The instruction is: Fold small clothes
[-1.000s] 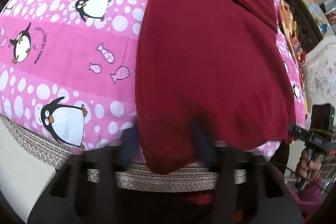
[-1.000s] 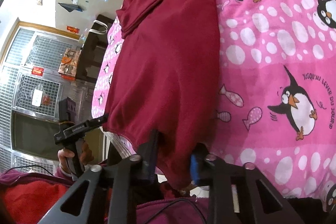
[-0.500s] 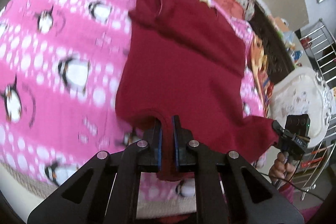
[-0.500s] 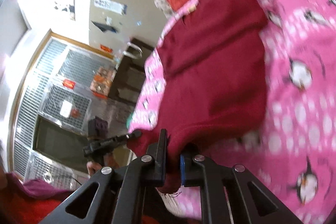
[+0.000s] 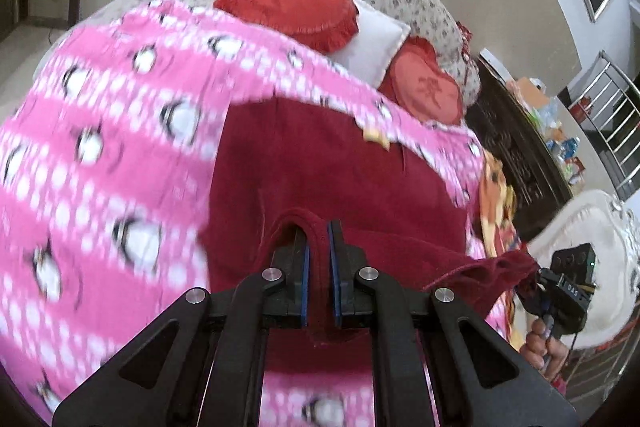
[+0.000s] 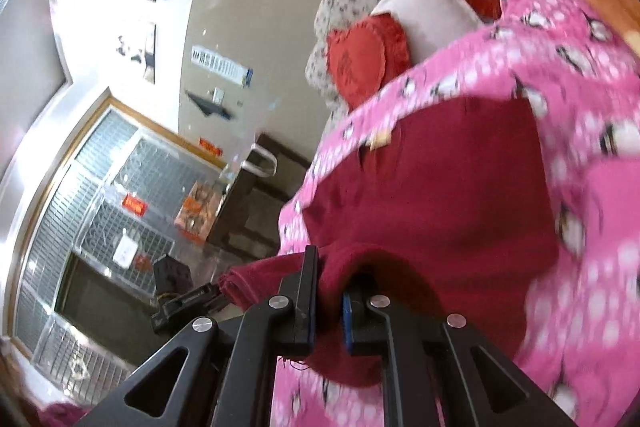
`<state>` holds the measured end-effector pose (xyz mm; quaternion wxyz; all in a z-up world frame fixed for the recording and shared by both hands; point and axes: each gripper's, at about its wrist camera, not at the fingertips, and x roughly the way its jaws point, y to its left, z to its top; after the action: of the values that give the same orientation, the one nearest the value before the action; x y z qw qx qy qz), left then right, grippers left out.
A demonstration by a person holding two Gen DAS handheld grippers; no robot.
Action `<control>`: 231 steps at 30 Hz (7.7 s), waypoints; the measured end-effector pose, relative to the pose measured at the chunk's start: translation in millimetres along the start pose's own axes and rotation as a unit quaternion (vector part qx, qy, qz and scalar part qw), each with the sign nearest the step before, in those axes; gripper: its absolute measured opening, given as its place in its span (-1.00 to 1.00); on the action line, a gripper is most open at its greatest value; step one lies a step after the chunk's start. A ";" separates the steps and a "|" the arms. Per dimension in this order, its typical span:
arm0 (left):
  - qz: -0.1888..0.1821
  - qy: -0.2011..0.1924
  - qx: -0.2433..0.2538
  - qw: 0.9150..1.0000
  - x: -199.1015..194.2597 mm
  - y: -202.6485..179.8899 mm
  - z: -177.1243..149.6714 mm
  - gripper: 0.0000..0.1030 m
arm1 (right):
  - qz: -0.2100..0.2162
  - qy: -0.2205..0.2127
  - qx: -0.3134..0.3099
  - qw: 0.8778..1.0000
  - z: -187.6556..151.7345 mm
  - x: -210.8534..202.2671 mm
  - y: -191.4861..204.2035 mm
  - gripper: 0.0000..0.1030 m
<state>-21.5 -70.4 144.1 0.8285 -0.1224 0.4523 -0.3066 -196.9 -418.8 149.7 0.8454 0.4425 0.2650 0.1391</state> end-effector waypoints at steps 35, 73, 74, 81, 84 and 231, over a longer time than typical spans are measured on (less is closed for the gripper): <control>0.071 0.019 -0.003 0.997 107.9 12.0 74.9 0.55 | -0.178 0.024 -0.122 0.976 82.4 104.8 -23.4 -0.21; 0.172 0.058 0.034 0.983 84.5 38.4 -33.1 0.60 | -0.263 0.037 -0.138 0.954 16.8 61.1 3.6 -0.14; 0.171 0.059 0.034 0.983 83.6 38.8 -34.8 0.60 | -0.263 0.039 -0.139 0.954 12.3 60.5 5.9 -0.14; 0.168 0.061 0.027 0.984 81.0 47.1 -36.8 0.60 | -0.299 0.095 -0.112 0.943 -10.4 83.5 -32.9 -0.13; 0.166 0.059 0.024 0.984 78.2 48.2 -36.5 0.60 | -0.305 0.094 -0.109 0.941 -6.5 82.8 -23.1 -0.13; 0.008 0.118 0.219 0.969 86.0 -128.3 -77.1 0.36 | -0.244 0.125 -0.143 0.951 11.5 53.1 -12.2 -0.55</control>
<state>-101.5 -218.3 104.4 0.7783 0.1025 0.4695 -0.4040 -146.8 -408.5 127.8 0.8677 0.2180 0.4463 0.0190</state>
